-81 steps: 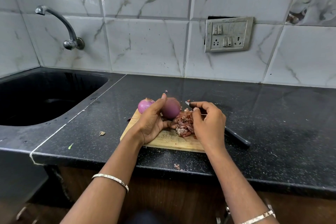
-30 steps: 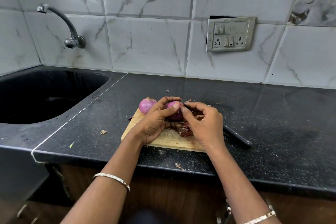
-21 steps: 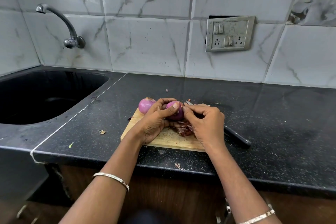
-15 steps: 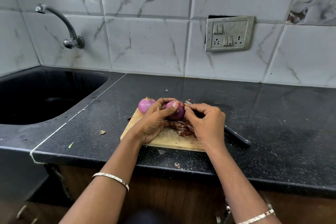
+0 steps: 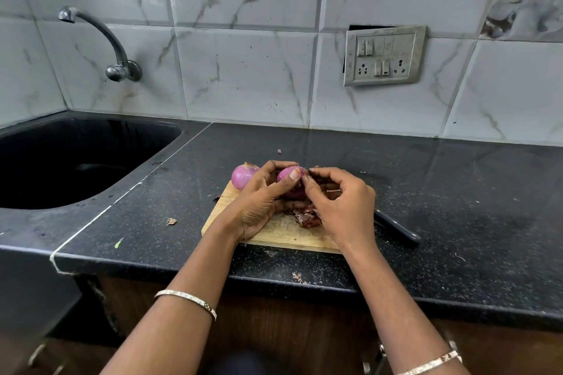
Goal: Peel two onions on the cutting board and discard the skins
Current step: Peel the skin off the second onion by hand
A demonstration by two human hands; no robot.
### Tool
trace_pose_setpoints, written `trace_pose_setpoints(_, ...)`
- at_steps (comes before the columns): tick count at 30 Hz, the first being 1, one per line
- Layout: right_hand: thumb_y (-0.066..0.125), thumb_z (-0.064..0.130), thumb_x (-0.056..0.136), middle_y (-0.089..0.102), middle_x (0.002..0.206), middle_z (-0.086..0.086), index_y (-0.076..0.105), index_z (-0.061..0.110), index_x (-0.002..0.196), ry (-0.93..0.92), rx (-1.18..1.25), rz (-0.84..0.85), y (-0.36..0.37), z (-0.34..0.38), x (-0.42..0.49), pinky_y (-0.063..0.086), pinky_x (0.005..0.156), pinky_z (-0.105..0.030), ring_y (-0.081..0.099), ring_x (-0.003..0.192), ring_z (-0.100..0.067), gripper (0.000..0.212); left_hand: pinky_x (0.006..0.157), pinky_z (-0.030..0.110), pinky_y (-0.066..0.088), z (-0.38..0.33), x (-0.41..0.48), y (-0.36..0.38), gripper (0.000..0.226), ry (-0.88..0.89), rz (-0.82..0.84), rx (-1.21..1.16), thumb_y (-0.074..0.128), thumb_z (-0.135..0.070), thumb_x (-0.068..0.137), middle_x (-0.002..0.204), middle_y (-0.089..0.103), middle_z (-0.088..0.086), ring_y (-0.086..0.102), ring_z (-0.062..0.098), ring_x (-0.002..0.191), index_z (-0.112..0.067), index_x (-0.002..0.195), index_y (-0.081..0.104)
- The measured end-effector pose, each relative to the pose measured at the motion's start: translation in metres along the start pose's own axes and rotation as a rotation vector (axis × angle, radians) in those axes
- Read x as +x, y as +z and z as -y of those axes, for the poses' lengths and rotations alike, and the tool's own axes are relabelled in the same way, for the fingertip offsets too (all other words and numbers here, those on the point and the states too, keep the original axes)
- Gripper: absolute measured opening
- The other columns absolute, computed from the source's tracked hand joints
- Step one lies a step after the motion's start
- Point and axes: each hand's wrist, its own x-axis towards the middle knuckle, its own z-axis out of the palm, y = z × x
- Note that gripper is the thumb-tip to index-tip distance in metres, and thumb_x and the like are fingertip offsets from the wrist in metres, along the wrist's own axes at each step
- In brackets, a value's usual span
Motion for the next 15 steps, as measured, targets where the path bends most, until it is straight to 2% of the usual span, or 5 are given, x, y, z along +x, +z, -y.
trace_pose_setpoints(3, 0.082, 0.023, 0.085, 0.075, 0.088, 0.016, 0.082, 0.021, 0.098, 0.004, 0.002, -0.023, 0.0006, -0.0018, 0.0003, 0.057, 0.08, -0.019, 0.071, 0.084, 0.003, 0.014, 0.079, 0.039, 0.063, -0.0002, -0.0002, 0.0005, 0.048, 0.008, 0.002, 0.015, 0.068, -0.017, 0.088, 0.121, 0.065, 0.018, 0.072, 0.028, 0.099, 0.001, 0.13, 0.053)
trace_pose_setpoints(6, 0.082, 0.02, 0.084, 0.076, 0.09, 0.015, 0.082, 0.02, 0.099, -0.009, -0.003, -0.035, 0.0001, -0.0024, 0.0002, 0.056, 0.085, -0.019, 0.071, 0.089, 0.004, 0.015, 0.079, 0.039, 0.063, 0.0005, -0.0001, 0.0006, 0.049, 0.019, 0.004, 0.024, 0.069, -0.017, 0.086, 0.124, 0.063, 0.02, 0.073, 0.026, 0.097, 0.0, 0.129, 0.053)
trace_pose_setpoints(11, 0.08, 0.015, 0.085, 0.078, 0.089, 0.01, 0.083, 0.018, 0.096, -0.023, -0.021, -0.068, 0.0001, -0.0037, 0.0009, 0.054, 0.084, -0.013, 0.071, 0.088, 0.006, 0.012, 0.084, 0.043, 0.063, 0.0017, 0.0004, -0.0014, 0.047, 0.034, 0.012, 0.057, 0.071, -0.018, 0.086, 0.137, 0.055, 0.026, 0.072, 0.029, 0.098, -0.001, 0.128, 0.056)
trace_pose_setpoints(15, 0.078, 0.012, 0.085, 0.075, 0.079, 0.014, 0.082, 0.018, 0.09, -0.009, -0.047, -0.082, 0.0001, -0.0045, 0.001, 0.054, 0.074, -0.014, 0.071, 0.078, 0.001, 0.009, 0.083, 0.042, 0.063, 0.0011, -0.0004, 0.0001, 0.05, 0.035, 0.001, 0.082, 0.07, -0.017, 0.085, 0.138, 0.054, 0.026, 0.072, 0.027, 0.097, 0.0, 0.13, 0.056)
